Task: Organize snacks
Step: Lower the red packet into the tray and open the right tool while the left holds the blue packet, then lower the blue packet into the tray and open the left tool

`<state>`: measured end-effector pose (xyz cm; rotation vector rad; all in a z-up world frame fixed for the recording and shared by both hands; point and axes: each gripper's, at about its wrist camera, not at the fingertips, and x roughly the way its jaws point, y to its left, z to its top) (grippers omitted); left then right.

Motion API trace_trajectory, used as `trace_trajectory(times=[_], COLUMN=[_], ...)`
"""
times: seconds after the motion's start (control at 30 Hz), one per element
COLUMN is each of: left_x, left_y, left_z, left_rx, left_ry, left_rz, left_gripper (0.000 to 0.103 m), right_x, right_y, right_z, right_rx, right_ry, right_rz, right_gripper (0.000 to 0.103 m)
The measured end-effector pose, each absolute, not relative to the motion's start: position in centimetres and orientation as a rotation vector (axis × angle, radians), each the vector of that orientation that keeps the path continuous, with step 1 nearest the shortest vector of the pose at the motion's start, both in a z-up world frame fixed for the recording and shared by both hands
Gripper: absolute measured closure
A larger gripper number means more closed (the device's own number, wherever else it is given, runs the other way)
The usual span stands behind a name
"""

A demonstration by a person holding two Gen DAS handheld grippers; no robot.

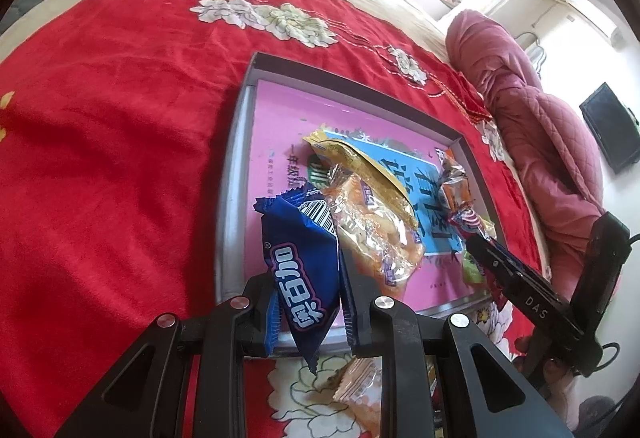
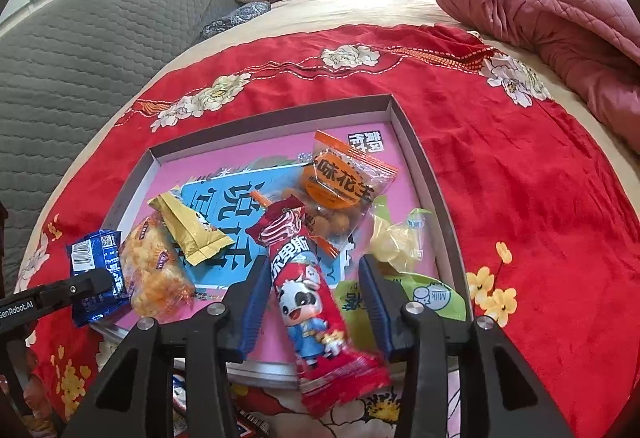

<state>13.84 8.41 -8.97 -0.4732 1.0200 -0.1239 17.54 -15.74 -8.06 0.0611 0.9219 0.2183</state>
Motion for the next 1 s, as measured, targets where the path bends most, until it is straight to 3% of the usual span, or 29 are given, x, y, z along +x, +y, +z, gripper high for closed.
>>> trace_trajectory(times=[0.2,0.73,1.0], left_x=[13.6,13.3,12.7], left_y=[8.4,8.5,9.0], left_z=[-9.1,-8.8,-8.1], left_rx=[-0.488,-0.481,-0.483], left_ry=[1.023,1.032,1.015], left_rz=[-0.134,-0.152,-0.152], left_gripper=[0.077,0.057,0.055], right_x=[18.5,18.3,17.3], right_y=[-14.8,-15.2,-17.2], right_z=[-8.3,-8.3,-6.5], right_rx=[0.014,0.044,0.075], right_ry=[0.914,0.933,0.902], right_rz=[0.224,0.233,0.215], right_gripper=[0.058,0.058,0.058])
